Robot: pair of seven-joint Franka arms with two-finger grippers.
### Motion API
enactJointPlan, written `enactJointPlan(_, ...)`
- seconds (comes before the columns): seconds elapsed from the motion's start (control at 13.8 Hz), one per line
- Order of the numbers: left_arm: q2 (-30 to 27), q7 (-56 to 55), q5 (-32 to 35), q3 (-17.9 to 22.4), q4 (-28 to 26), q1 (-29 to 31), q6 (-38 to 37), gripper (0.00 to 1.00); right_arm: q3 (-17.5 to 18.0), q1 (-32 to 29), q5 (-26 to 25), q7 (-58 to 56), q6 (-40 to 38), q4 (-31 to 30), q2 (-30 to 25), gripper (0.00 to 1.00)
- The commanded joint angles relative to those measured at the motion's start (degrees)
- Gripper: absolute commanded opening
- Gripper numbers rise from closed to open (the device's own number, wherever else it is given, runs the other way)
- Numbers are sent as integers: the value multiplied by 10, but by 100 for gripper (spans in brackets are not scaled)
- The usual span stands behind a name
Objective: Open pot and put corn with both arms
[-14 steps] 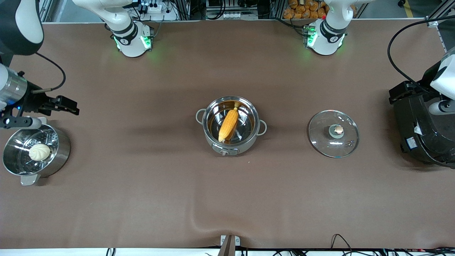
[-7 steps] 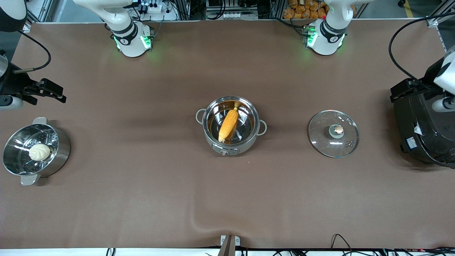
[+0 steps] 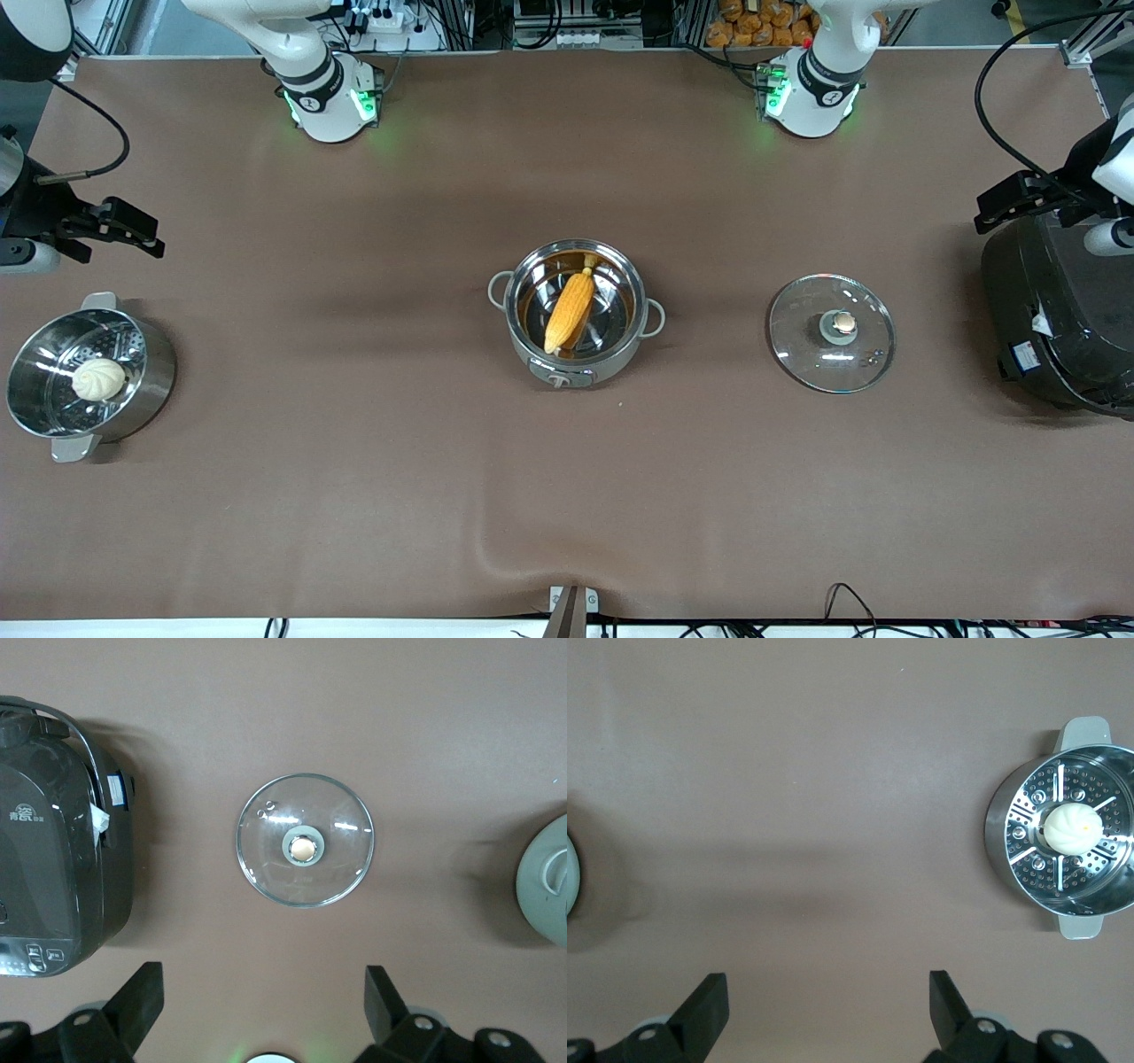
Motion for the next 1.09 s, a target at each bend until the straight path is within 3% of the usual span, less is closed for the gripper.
enactJointPlan(0.0, -15, 5, -10, 13, -1, -19, -12, 100, 10, -9, -8, -3, -3, -1, -11, 100)
enactJointPlan(0.43, -10, 17, -8, 13, 3, -20, -12, 100, 9, -11, -7, -1, -56, 36, -12, 100)
enactJointPlan(1.01, -2, 17, -12, 11, 11, -23, -12, 100, 8, -11, -7, 0, -71, 54, -11, 100)
